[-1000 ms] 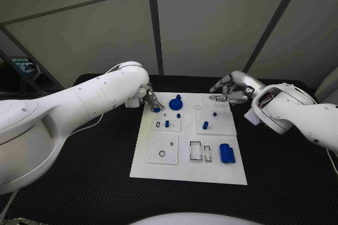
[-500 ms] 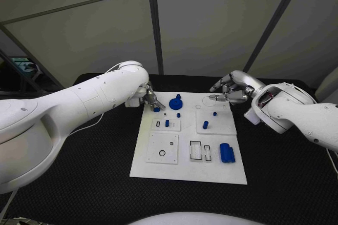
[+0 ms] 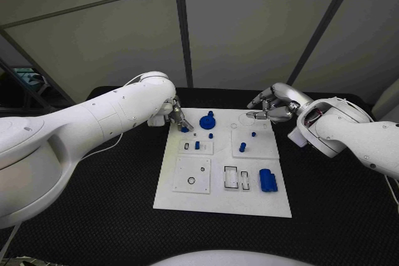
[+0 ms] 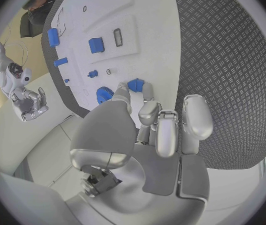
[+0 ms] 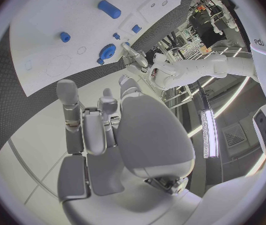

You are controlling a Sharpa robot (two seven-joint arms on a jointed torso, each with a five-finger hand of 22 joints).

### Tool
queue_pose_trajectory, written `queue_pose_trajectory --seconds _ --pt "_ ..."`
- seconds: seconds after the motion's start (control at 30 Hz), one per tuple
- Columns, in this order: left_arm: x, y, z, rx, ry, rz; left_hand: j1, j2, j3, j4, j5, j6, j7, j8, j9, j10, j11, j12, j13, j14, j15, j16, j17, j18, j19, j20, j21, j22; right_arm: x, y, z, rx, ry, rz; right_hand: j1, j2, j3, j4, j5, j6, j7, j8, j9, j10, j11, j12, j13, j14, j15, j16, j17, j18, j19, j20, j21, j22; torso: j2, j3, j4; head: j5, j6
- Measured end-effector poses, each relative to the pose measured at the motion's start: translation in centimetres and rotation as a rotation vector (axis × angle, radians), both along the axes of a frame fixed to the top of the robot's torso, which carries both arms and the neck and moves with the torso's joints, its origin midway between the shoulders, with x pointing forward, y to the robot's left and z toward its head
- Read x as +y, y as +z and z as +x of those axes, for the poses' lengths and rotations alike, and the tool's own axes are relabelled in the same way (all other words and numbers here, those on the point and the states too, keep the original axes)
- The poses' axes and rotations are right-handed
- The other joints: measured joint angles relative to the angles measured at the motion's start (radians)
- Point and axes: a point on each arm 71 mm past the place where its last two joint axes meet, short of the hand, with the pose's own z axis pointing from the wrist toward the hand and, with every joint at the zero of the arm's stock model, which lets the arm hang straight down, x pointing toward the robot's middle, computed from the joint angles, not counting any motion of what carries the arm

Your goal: Assemble the parts on the task board

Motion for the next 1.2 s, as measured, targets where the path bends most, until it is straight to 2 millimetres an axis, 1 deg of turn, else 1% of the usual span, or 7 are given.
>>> queue_pose_trajectory --seconds 0.33,0.67,0.9,1.0,1.13,1.17,1.2 --pt "-0.1 0.0 0.0 -0.003 -0.007 0.003 0.013 0.005 -0.002 -0.006 0.0 0.001 0.001 0.001 -0.001 0.0 0.0 0.0 0.0 0.0 0.0 0.0 0.0 0.0 0.0 0.0 -0.003 0.001 0.0 0.0 0.0 0.0 0.001 -0.001 0.0 0.0 0.0 0.0 0.0 0.0 0.0 0.0 0.0 0.0 0.0 0.0 -0.001 0.0 0.0 0.0 0.0 0.0 0.0 0.0 0.0 0.0 0.0 0.0 -0.0004 0.0 0.0" --pt "-0.3 0.1 -0.2 -0.011 -0.022 -0.016 0.128 0.07 0.051 -0.06 -0.006 0.002 -0.006 -0.003 -0.009 -0.004 -0.002 0.0 -0.002 0.0 -0.008 0.0 0.0 0.0 0.004 -0.004 -0.003 0.007 0.0 0.0 0.0 0.0 0.0 -0.001 0.0 0.0 0.0 0.0 0.0 0.0 0.0 0.0 0.0 0.0 0.0 0.0 -0.001 0.0 0.0 0.0 0.0 0.0 0.0 0.0 0.0 0.0 0.0 -0.0002 -0.0004 0.001 0.004" --pt "0.1 0.2 -0.3 -0.015 -0.019 -0.052 0.145 0.055 0.093 -0.018 0.001 -0.003 -0.01 -0.038 -0.032 -0.008 -0.01 -0.019 -0.015 0.0 -0.014 0.0 0.0 0.0 0.007 -0.007 -0.009 0.009 0.0 0.0 0.0 0.0 0.0 -0.002 0.0 0.0 0.0 0.0 0.0 0.0 0.0 0.0 0.0 0.0 0.0 0.0 -0.001 0.0 0.0 0.0 0.0 0.0 0.0 0.0 0.0 0.0 -0.001 -0.0006 0.001 0.002 0.006" --pt "0.4 0.3 -0.4 -0.016 -0.015 -0.069 0.146 0.054 0.131 0.02 0.001 -0.004 -0.012 -0.043 -0.038 -0.008 -0.01 -0.024 -0.019 0.0 -0.014 0.0 0.0 0.0 0.007 -0.007 -0.011 0.009 -0.1 0.0 0.0 0.0 -0.001 -0.002 0.0 0.0 0.0 0.0 0.0 0.0 0.0 0.0 0.0 0.0 0.0 0.0 -0.001 0.0 0.0 0.0 0.0 0.0 0.0 0.0 0.0 0.0 -0.001 -0.0008 0.0011 0.003 0.006" --pt "0.6 0.3 -0.6 -0.019 -0.008 -0.092 0.141 0.049 0.19 0.079 0.001 -0.011 -0.008 -0.034 -0.032 -0.009 -0.01 -0.031 -0.028 0.0 -0.014 0.0 0.0 0.0 0.007 -0.007 -0.019 0.009 -0.1 0.0 0.0 0.0 -0.002 -0.003 0.0 0.0 0.0 0.0 0.0 0.0 0.0 0.0 0.0 0.0 0.0 0.0 -0.001 0.0 0.0 0.0 0.0 0.0 0.0 0.0 0.0 0.0 -0.001 -0.0011 0.0014 0.004 0.008" --pt "0.7 0.2 -0.6 -0.019 -0.006 -0.097 0.117 0.033 0.215 0.1 0.001 -0.013 -0.007 -0.025 -0.027 -0.01 -0.011 -0.031 -0.031 0.0 -0.014 0.0 0.0 0.0 0.004 -0.004 -0.024 0.009 -0.1 0.0 0.0 0.0 -0.002 -0.003 0.0 0.0 0.0 0.0 0.0 0.0 0.0 0.0 0.0 0.0 0.0 0.0 -0.001 0.0 0.0 0.0 0.0 0.0 0.0 0.0 0.0 0.0 -0.001 -0.0011 0.0014 0.004 0.008" --pt "0.8 0.2 -0.6 -0.02 -0.005 -0.101 0.093 0.024 0.256 0.091 0.001 -0.018 -0.005 -0.017 -0.022 -0.01 -0.011 -0.035 -0.033 0.0 -0.014 0.0 0.0 0.0 0.003 -0.003 -0.027 0.009 -0.1 0.0 0.0 0.0 -0.002 -0.003 0.0 0.0 0.0 0.0 0.0 0.0 0.0 0.0 0.0 0.0 0.0 0.0 -0.001 0.0 0.0 0.0 0.0 0.0 0.0 0.0 0.0 0.0 -0.001 -0.0011 0.0015 0.004 0.008"
